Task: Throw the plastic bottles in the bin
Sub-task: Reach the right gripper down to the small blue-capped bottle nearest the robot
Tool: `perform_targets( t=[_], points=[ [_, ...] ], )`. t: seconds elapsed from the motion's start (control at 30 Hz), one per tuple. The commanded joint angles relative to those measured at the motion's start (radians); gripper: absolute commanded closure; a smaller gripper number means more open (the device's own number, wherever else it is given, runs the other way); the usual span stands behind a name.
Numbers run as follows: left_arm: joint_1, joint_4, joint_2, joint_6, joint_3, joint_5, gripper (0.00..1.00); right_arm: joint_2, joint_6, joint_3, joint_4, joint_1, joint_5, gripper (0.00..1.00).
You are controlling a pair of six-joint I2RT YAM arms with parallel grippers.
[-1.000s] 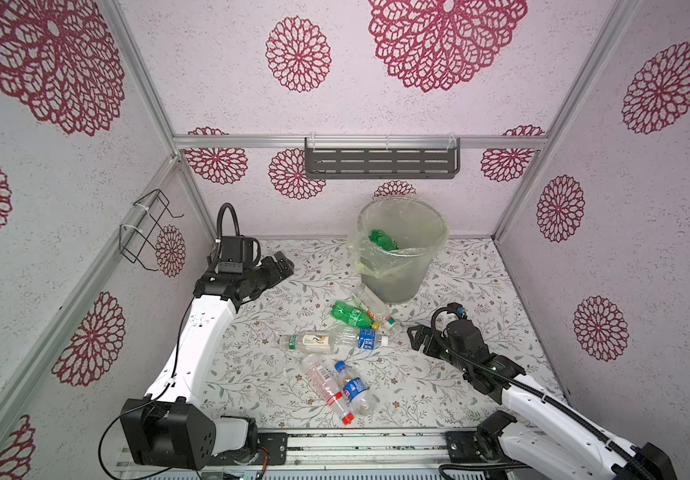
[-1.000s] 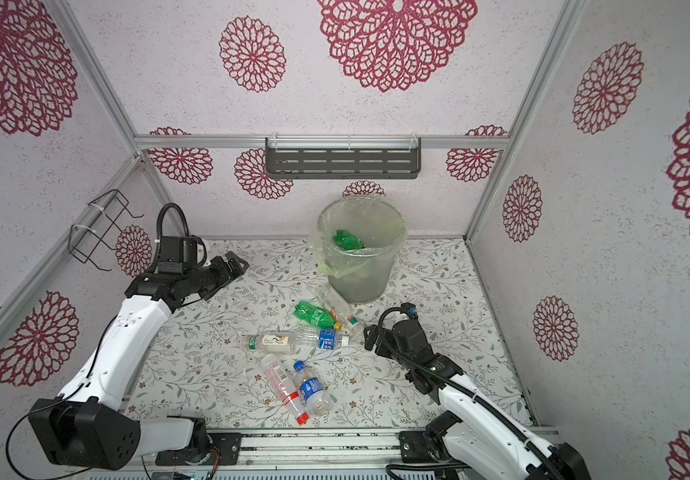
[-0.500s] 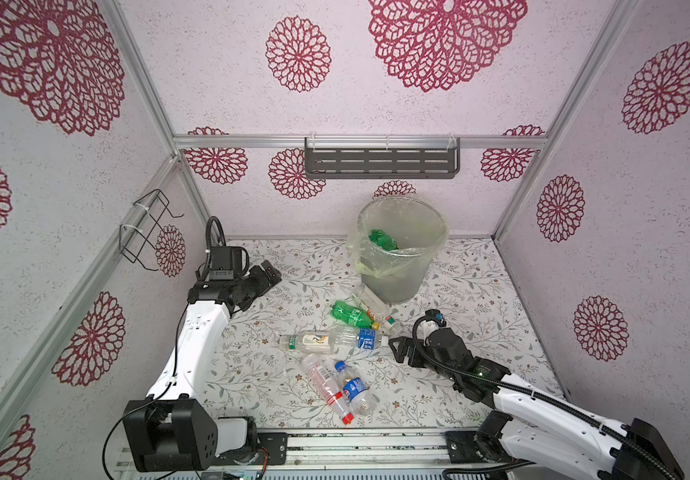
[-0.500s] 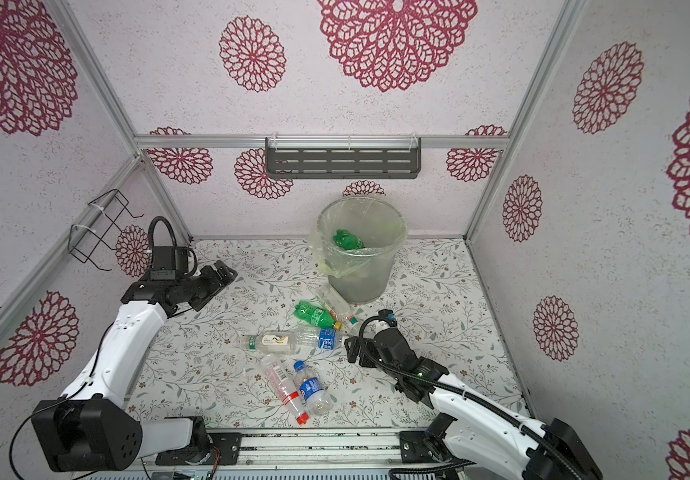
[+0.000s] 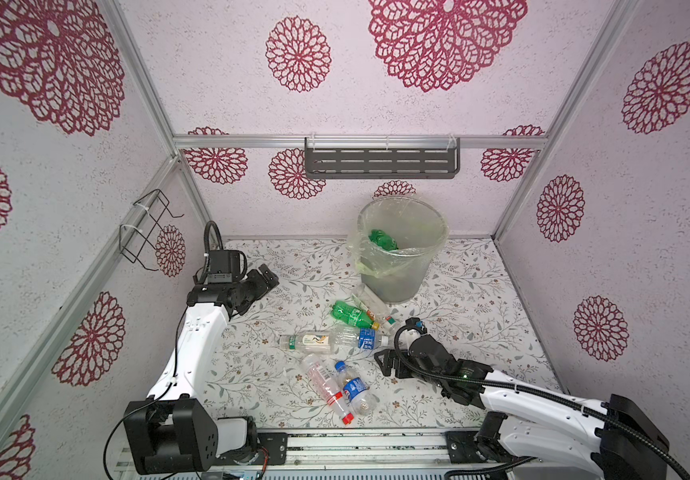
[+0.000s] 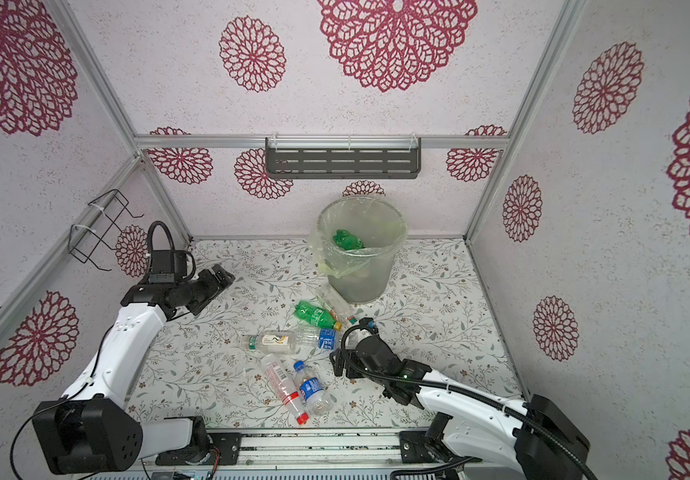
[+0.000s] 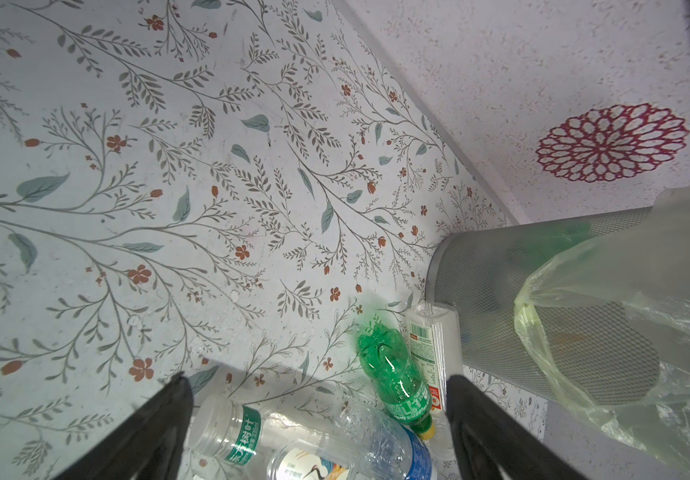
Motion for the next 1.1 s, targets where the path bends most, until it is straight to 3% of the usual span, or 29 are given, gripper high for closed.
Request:
perform_targets(
  t=[0.0,1.07],
  points=[
    [0.012,0.018,-0.025,-0.008,-0.007,-0.018,0.03,0.033,0.028,0.059,0.021,0.041,0.019,0.01],
    [0.055,0.005,-0.043,0.005,-0.030,-0.031,0.03,0.357,-0.029,0.276,-0.050,0.290,0.057,0.01]
  ],
)
